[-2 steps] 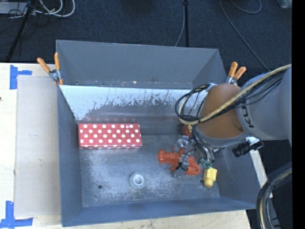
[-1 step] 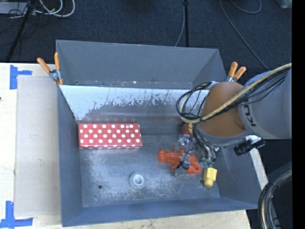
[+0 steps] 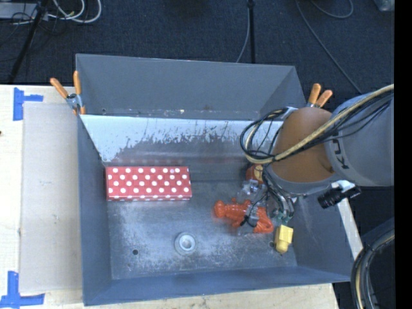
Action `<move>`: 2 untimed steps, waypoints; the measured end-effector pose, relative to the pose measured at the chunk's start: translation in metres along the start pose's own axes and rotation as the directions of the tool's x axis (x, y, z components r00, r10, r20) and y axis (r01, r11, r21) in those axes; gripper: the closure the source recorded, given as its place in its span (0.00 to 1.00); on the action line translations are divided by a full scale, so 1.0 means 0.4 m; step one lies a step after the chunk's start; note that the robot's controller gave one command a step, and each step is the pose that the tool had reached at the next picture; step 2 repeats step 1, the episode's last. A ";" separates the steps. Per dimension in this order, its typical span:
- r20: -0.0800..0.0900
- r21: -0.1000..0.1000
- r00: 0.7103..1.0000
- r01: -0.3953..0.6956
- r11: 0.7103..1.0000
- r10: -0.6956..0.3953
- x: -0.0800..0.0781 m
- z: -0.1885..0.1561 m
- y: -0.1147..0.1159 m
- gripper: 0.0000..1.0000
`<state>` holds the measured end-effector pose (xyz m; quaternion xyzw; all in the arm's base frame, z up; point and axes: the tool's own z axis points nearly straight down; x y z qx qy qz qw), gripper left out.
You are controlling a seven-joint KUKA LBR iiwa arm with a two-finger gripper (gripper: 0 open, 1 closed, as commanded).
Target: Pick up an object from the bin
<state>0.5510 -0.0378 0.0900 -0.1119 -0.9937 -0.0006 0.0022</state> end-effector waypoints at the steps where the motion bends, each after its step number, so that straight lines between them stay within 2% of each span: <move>1: -0.002 0.000 1.000 0.000 1.000 0.000 0.002 -0.024 0.000 1.00; 2: -0.002 0.000 1.000 0.000 1.000 0.000 0.002 -0.024 0.000 1.00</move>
Offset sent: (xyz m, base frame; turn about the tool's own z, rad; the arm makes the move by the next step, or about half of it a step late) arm 0.0000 -0.0001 0.0039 0.0000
